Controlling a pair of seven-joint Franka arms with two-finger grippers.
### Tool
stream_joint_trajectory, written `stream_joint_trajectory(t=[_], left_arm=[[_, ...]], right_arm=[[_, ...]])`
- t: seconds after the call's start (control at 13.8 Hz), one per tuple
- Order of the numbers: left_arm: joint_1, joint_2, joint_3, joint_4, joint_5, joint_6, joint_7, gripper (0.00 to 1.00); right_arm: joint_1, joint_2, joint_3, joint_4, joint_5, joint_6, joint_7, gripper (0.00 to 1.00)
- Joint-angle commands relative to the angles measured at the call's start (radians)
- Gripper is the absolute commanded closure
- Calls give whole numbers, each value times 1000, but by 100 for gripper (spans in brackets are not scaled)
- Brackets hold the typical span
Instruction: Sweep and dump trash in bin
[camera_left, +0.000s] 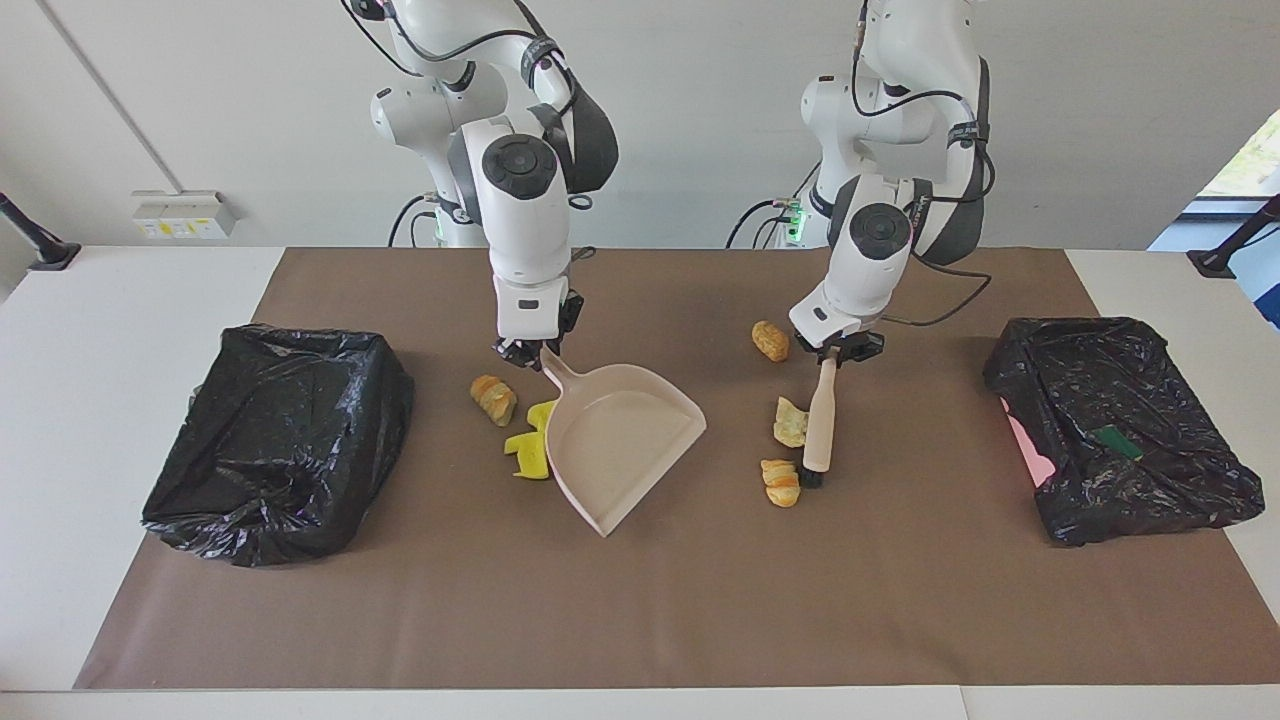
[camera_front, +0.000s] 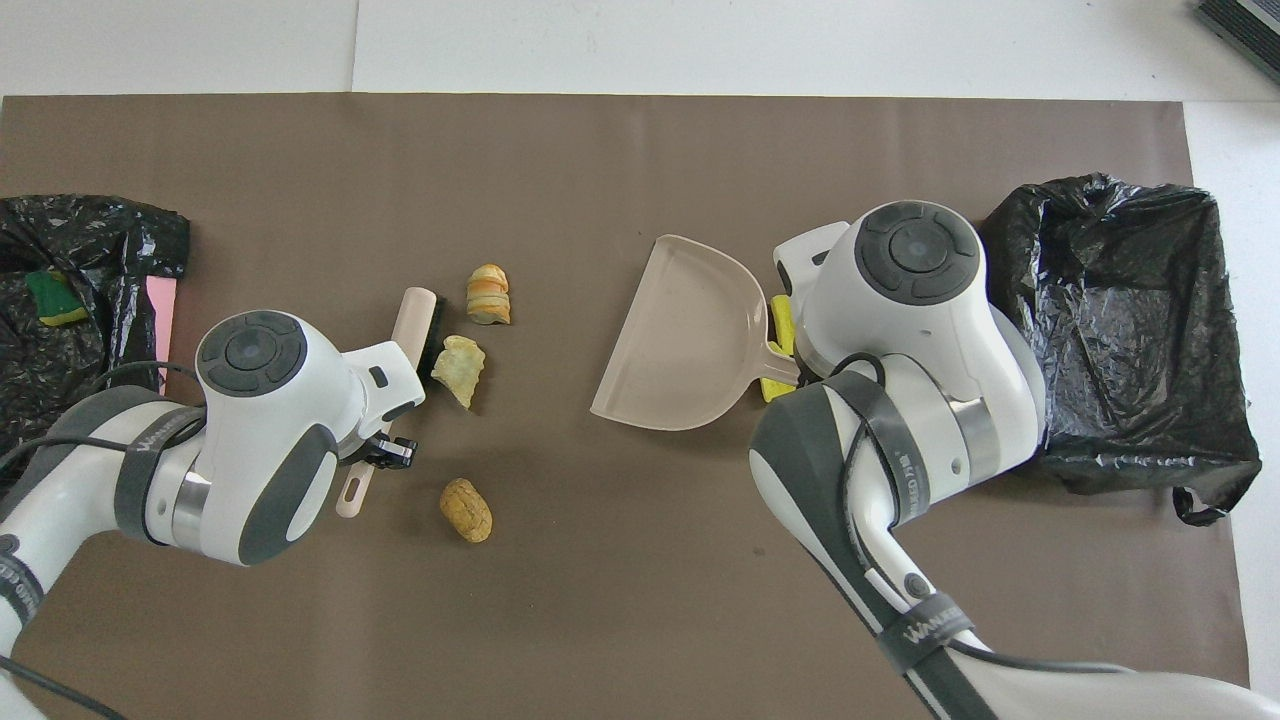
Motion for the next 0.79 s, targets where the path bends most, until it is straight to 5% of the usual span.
stream_joint_trajectory(t=[0.0, 0.72], left_arm=[[10, -8, -3, -5, -23, -29, 0, 100], [-119, -3, -9, 7, -123, 13, 18, 100]], right_arm=[[59, 42, 10, -20, -70, 63, -28, 100], [98, 82, 10, -20, -95, 108, -27, 100]])
